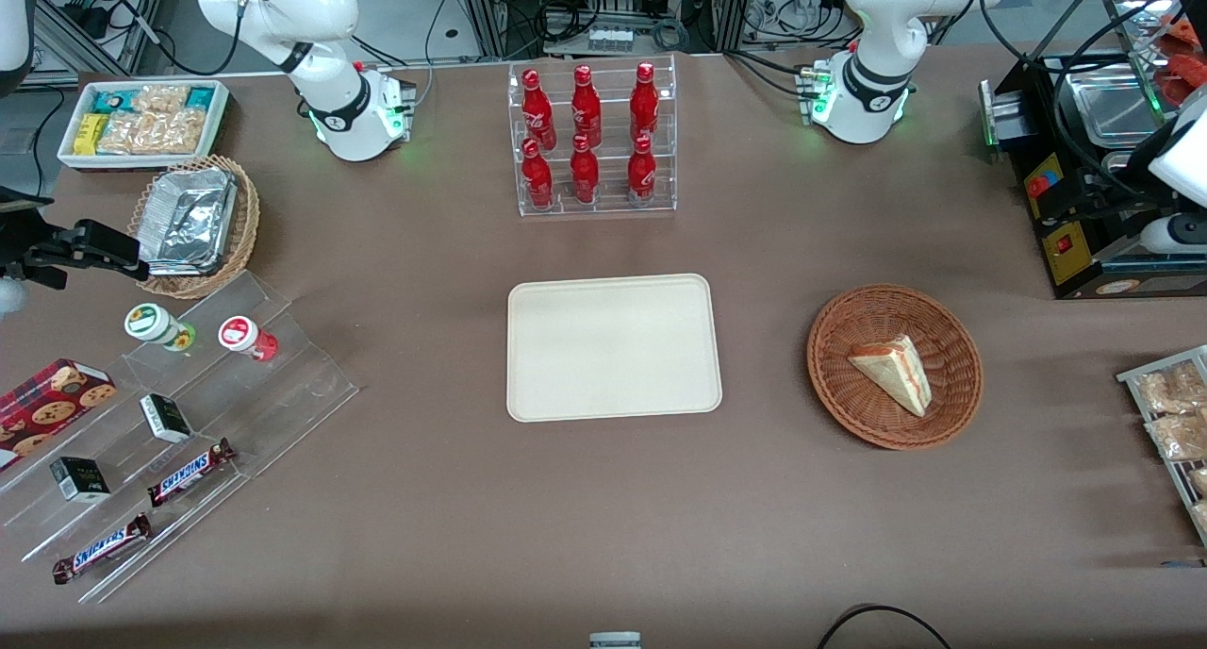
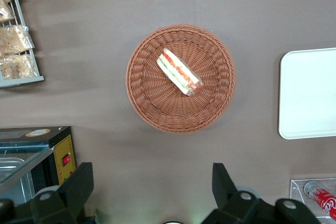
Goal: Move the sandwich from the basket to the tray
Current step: 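Move the left gripper over the wrapped sandwich in the wicker basket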
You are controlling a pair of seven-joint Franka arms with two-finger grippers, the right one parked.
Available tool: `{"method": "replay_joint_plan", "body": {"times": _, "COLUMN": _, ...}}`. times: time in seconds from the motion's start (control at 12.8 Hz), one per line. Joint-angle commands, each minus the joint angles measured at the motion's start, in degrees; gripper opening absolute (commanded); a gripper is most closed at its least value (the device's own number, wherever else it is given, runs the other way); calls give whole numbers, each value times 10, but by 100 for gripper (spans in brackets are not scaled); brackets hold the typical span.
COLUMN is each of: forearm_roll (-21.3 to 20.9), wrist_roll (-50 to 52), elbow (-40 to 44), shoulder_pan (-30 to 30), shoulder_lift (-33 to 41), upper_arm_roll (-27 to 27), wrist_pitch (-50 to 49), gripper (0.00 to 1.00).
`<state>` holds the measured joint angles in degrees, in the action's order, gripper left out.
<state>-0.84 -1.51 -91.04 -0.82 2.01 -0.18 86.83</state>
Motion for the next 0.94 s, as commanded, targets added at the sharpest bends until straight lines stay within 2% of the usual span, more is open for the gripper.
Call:
{"method": "replay_joint_plan", "body": {"times": 0.0, "forearm_roll": 5, "wrist_roll": 0, "elbow": 17, "shoulder_pan": 6, "shoulder_lift": -5, "upper_arm_roll": -17, "wrist_pitch": -17, "gripper": 100}}
{"method": "replay_joint_plan", "body": {"times": 0.31, "forearm_roll": 3, "wrist_roll": 5, "elbow": 10, "shoulder_pan": 6, "shoulder_lift": -21, "upper_arm_roll": -17, "wrist_pitch": -10, "gripper": 100}}
{"method": "replay_joint_plan", "body": {"times": 0.55, "forearm_roll": 3, "wrist_roll": 48, "elbow": 2, "shoulder_pan": 6, "shoulder_lift": -50, "upper_arm_roll": -17, "wrist_pitch": 12, "gripper": 100}}
{"method": "replay_joint_plan", "body": {"times": 0.86, "forearm_roll": 2, "wrist_roll": 131, "elbow": -75, "shoulder_pan": 3, "shoulder_lift": -64, "upper_arm_roll": -25, "wrist_pitch": 123, "gripper": 100}}
